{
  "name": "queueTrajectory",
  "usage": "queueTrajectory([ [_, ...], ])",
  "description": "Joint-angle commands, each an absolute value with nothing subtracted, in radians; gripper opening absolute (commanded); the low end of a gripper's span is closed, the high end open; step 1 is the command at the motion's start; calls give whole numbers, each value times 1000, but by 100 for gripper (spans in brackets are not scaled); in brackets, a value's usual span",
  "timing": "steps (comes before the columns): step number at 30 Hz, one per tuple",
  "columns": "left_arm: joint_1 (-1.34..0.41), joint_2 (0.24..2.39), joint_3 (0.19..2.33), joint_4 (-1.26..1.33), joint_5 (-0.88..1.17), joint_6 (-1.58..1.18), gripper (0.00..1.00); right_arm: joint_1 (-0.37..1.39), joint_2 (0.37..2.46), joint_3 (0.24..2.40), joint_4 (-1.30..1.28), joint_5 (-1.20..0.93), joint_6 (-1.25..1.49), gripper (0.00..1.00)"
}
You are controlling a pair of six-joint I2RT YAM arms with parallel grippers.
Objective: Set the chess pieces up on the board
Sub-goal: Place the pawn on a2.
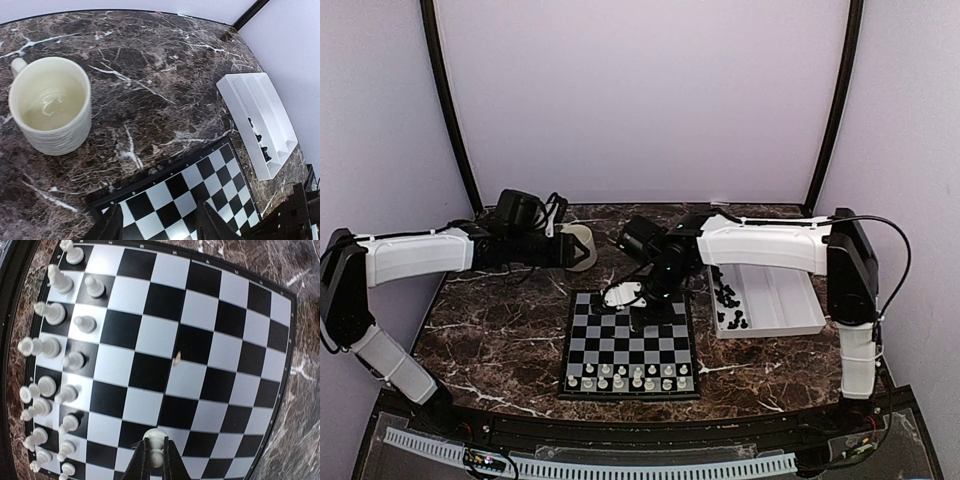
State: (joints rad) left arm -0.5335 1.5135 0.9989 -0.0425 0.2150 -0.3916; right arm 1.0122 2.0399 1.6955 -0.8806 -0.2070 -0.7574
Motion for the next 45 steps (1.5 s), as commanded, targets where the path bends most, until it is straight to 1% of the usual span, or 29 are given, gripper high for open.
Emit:
queueTrajectory([
  [1, -493, 1426, 969, -89, 147, -337, 52, 1075, 2145, 1858, -940, -194, -740, 5],
  [8, -473, 1377, 1020, -207, 141, -312, 53, 1136, 2329, 2132, -1016, -197, -711, 5],
  [13, -467, 1323, 982, -226, 109, -291, 53, 1178, 2411, 2249, -1028, -183, -700, 5],
  [25, -466, 1229, 972, -232, 88, -302, 54, 1239, 2458, 2269, -999, -170, -695, 7],
  [45, -466, 1220, 969, -231, 97, -311, 54, 1245, 2489, 2276, -992, -218, -710, 13],
])
